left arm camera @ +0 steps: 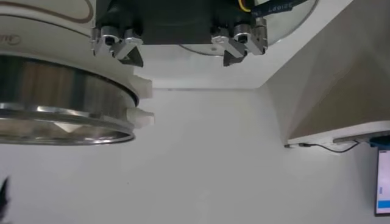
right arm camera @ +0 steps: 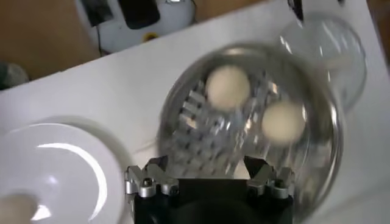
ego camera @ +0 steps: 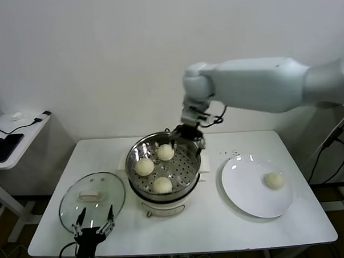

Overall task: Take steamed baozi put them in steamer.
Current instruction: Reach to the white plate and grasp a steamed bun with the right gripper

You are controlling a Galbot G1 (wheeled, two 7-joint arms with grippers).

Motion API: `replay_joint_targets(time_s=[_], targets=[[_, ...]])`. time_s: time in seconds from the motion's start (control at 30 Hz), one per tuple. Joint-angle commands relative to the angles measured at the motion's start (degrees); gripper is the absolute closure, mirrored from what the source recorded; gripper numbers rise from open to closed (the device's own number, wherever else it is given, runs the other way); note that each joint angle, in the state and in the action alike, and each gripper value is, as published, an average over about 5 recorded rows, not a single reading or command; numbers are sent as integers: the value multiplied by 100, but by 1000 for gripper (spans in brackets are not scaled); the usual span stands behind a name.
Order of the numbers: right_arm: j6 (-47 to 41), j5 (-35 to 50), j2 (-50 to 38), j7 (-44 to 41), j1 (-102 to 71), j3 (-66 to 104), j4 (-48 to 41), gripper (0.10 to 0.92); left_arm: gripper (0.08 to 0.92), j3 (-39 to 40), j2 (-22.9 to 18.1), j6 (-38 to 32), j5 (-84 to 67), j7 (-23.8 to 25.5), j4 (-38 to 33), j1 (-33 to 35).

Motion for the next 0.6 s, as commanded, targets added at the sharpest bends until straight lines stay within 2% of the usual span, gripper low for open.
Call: replay_joint_targets(time_s=[0.03, 0.3, 0.6], targets=[[-1923, 529, -2016, 3, 451, -804, 13, 203, 177, 7, -13, -10, 2, 3, 25, -23], [-2357, -656, -3211, 295, -1186, -81, -297, 203, 177, -22, -18, 1, 18, 20, 32, 26], [-2449, -1669, -3507, 493, -3365, 1727, -769, 203, 177, -3, -62, -10, 80, 14, 110, 95]])
